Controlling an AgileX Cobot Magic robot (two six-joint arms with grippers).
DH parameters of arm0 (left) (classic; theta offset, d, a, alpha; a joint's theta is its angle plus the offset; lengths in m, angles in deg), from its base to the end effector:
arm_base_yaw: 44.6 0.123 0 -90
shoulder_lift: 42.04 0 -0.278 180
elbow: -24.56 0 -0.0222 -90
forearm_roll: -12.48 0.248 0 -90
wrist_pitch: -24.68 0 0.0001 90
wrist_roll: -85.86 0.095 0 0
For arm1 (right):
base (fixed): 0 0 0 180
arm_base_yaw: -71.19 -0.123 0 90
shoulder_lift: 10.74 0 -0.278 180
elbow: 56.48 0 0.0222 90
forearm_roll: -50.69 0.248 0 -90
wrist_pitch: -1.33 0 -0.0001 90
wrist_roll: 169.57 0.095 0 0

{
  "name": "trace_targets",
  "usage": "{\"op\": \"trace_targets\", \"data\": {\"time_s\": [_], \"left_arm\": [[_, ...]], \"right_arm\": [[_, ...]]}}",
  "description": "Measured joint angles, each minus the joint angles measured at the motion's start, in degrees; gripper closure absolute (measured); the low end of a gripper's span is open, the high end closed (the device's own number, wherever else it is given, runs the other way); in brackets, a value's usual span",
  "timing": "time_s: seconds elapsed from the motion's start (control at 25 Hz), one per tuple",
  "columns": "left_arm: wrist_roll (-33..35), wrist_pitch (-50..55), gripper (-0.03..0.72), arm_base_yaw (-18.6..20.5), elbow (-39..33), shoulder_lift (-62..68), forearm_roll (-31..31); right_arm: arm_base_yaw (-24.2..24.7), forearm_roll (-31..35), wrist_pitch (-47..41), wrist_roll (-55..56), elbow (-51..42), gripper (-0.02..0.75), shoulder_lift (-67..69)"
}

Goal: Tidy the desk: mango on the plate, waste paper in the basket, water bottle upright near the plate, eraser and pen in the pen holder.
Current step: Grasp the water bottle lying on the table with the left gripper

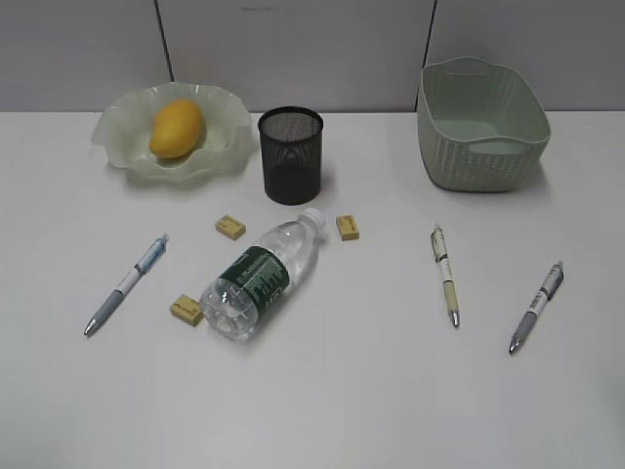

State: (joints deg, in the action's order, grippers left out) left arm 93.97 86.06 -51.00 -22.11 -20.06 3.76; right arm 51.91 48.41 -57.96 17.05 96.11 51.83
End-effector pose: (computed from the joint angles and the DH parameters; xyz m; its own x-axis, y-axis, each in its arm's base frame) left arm 0.0358 -0.0167 0.2777 -0.6195 0.1375 -0.7729 0.2550 0.9664 -0.0325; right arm 0.1600 0.0525 0.3104 -0.8373 -0.1922 -0.5118 -0.2349 0.9718 0.0193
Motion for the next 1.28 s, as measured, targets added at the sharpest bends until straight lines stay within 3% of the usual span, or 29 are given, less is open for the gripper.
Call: {"op": "trace_targets", "data": {"time_s": [0.44,0.76,1.28], "left_arm": [[0.0,0.0,0.207,0.0,0.0,0.0,0.0],[0.0,0.0,0.207,0.0,0.0,0.0,0.0],[0.0,0.0,0.207,0.0,0.0,0.0,0.0]], "right_arm": [[0.0,0.2,2.3,0.0,-16.9,0.169,-22.4],[0.0,0.4,0.0,-1.2,-17.8,0.169,-34.8],[0.0,2.3,-0.6,-5.2,-20.6,0.169,-40.9]]}}
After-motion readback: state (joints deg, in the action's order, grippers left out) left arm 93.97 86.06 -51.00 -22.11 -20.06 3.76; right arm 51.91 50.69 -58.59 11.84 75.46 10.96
